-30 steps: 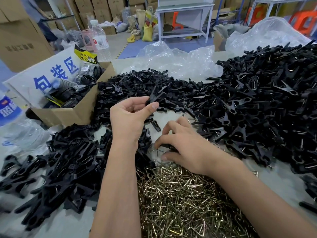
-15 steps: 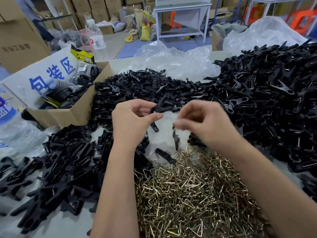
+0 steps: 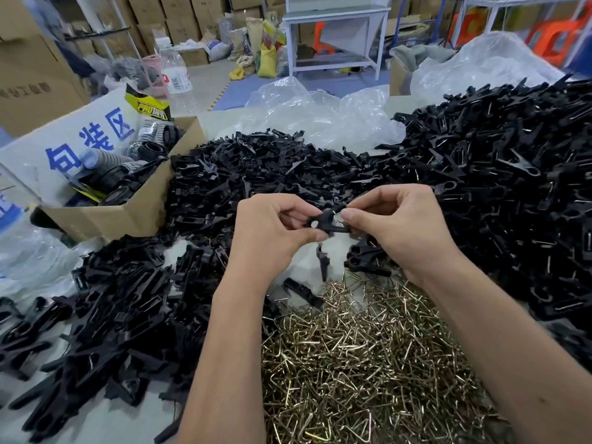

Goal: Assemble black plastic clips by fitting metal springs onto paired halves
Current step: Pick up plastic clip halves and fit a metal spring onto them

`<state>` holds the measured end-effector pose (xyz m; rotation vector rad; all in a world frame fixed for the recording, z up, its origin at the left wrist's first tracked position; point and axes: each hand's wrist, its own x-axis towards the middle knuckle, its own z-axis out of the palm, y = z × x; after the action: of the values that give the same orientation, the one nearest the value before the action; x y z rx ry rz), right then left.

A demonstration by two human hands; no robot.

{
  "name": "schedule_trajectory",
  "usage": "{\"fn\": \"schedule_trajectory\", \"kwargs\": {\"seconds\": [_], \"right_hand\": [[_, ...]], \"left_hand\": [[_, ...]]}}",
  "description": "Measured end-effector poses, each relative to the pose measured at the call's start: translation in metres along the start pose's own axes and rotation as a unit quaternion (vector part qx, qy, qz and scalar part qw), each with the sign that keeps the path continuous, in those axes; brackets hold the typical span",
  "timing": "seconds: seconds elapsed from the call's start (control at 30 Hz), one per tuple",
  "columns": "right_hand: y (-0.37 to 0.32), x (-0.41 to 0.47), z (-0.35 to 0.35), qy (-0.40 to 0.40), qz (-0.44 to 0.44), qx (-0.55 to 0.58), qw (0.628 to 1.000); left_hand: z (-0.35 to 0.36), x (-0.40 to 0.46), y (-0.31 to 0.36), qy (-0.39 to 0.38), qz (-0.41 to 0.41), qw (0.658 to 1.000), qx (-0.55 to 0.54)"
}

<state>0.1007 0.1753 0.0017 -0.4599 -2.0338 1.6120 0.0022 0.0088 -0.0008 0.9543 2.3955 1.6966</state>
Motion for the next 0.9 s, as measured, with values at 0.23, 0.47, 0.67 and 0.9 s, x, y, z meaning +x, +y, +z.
{"fn": "schedule_trajectory", "kwargs": {"seconds": [0.23,0.47,0.67,0.9], "right_hand": [[0.003,0.003,-0.005,-0.019,0.014,-0.017,1.0],[0.002,0.002,-0.003,-0.009,0.029,-0.03,0.999],[-0.005,0.0,-0.012,-0.142,0.164,0.211,0.953],[-0.005,0.001,-0.023,-0.332,0.2,0.291,0.875]], "left_hand": [[-0.001,0.0,-0.001,-0.006,-0.002,1.0,0.0],[0.002,0.001,-0.001,-0.021,0.01,1.0,-0.005],[-0.002,0.0,0.003,-0.043,0.026,0.996,-0.068],[0.001,-0.002,0.011,-0.051,0.027,0.986,-0.154]]}}
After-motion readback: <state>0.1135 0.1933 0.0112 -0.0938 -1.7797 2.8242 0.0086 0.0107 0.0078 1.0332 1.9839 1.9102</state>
